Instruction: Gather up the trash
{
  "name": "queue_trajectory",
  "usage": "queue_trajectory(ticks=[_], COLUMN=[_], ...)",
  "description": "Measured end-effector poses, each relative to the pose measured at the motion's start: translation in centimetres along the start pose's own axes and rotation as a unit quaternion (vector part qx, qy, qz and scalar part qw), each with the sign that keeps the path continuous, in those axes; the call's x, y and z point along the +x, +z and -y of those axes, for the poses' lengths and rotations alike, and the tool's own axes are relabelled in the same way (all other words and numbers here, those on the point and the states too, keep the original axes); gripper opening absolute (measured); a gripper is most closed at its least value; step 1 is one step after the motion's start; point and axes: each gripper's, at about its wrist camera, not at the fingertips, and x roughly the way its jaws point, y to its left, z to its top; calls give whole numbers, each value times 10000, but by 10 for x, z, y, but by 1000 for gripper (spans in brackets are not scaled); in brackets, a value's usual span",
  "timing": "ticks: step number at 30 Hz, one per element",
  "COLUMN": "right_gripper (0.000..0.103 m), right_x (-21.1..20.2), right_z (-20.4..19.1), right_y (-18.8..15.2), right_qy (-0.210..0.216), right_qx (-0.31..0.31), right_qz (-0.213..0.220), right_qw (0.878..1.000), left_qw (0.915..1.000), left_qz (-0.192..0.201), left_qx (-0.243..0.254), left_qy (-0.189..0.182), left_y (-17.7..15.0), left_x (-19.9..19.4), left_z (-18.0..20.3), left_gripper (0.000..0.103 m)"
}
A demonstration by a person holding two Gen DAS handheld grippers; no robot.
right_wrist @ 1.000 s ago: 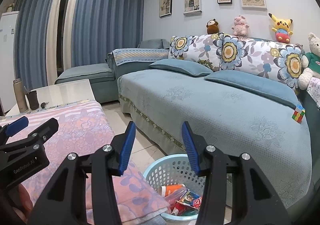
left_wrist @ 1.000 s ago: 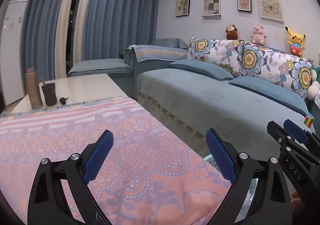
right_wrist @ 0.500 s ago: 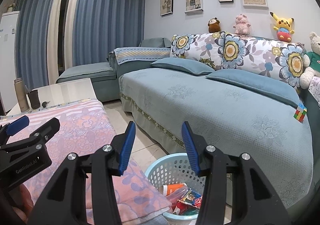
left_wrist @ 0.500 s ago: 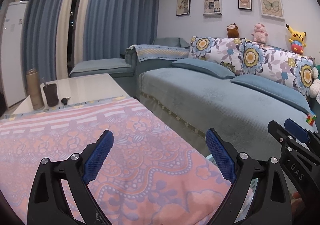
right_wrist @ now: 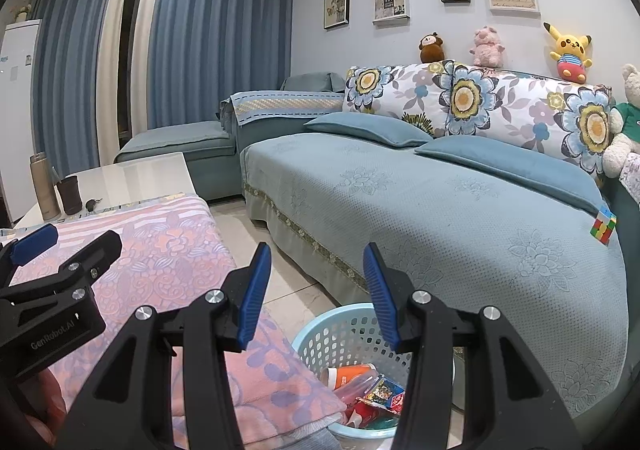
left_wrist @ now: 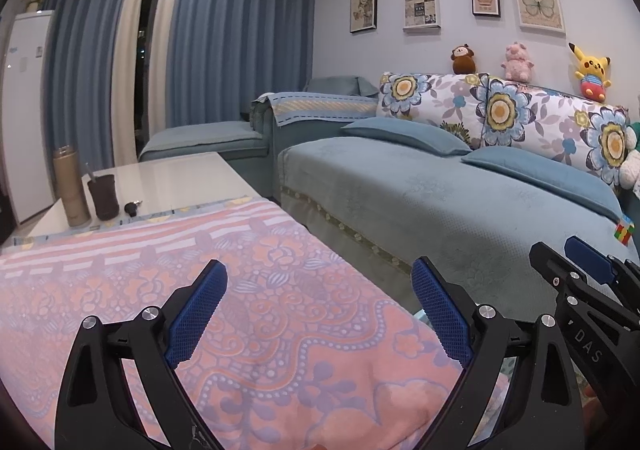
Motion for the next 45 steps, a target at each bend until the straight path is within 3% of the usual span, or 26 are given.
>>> queue_trajectory(ticks=[45], right_gripper=[44], right_x=[5], right_z=[-5], right_y=[-2], right_qy=[39], right_qx=[-51], right_qz=[-24], right_qw=[10000], left_qw=[9999], left_qz=[35], left_qx=[89], left_qy=[81], left_y=[2], left_x=[-2], left_z=[2], left_gripper=[95])
